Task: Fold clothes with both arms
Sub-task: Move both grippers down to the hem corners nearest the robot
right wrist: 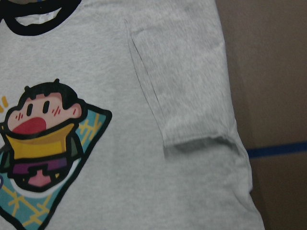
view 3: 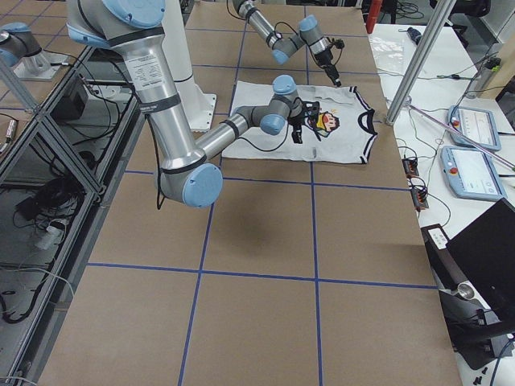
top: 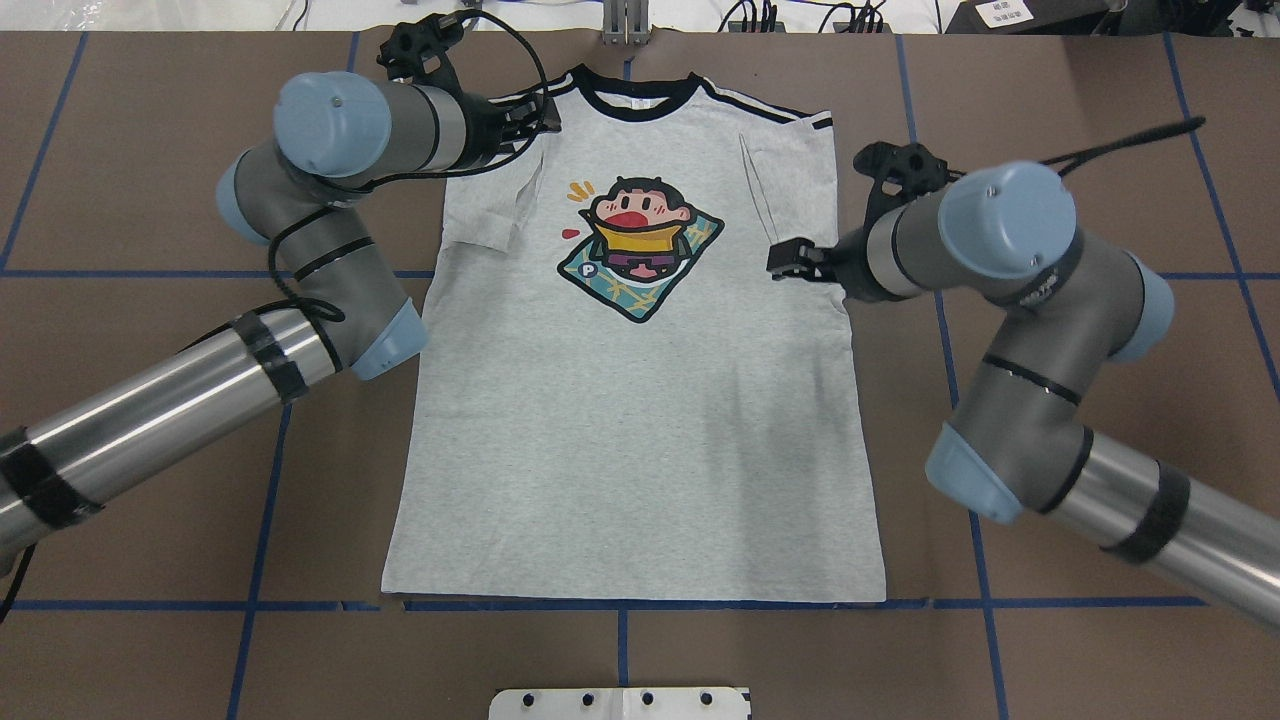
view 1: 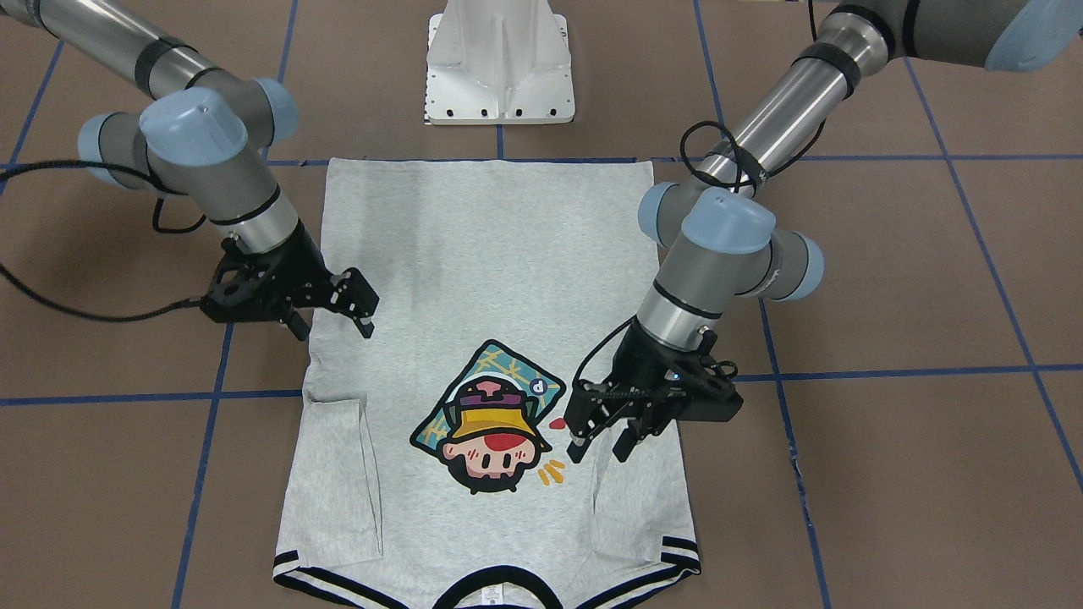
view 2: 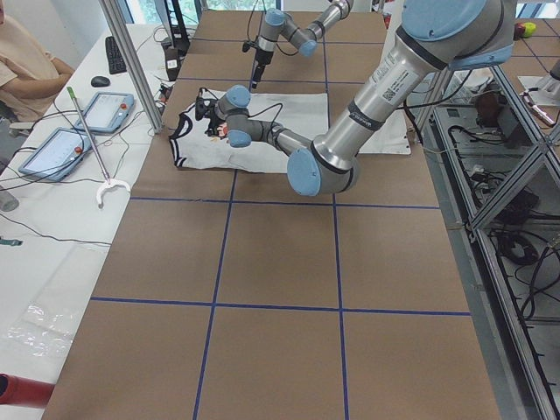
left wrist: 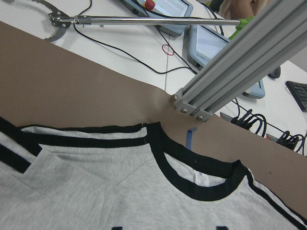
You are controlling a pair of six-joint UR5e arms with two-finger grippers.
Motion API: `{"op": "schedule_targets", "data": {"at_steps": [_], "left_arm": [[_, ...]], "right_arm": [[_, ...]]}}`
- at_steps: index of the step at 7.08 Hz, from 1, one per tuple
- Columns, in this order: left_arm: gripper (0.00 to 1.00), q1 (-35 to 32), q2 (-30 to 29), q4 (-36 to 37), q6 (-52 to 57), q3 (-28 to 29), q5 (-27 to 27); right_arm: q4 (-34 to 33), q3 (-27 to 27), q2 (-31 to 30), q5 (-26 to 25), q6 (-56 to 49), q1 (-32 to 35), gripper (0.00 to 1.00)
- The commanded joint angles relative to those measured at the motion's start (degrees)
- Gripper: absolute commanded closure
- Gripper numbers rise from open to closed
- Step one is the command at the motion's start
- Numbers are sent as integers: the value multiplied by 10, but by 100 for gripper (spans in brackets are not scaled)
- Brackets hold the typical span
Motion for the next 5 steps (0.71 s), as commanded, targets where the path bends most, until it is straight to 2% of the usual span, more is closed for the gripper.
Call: {"op": "schedule_targets", "data": {"at_steps": [1, 2, 4, 5], "left_arm": [[28, 9, 109, 67, -2, -203, -46], [28, 19, 182, 66, 3, -292, -50], [26, 23, 189, 65, 3, -294, -46], [12, 23, 188, 62, 0, -292, -45]], "right_arm": [[-126, 137, -65, -137, 156, -144, 0], [-121, 159, -99, -171, 231, -194, 0], [-120, 180, -159, -190, 368, -251, 2], [-120, 184, -169, -205, 434, -263, 2]]}}
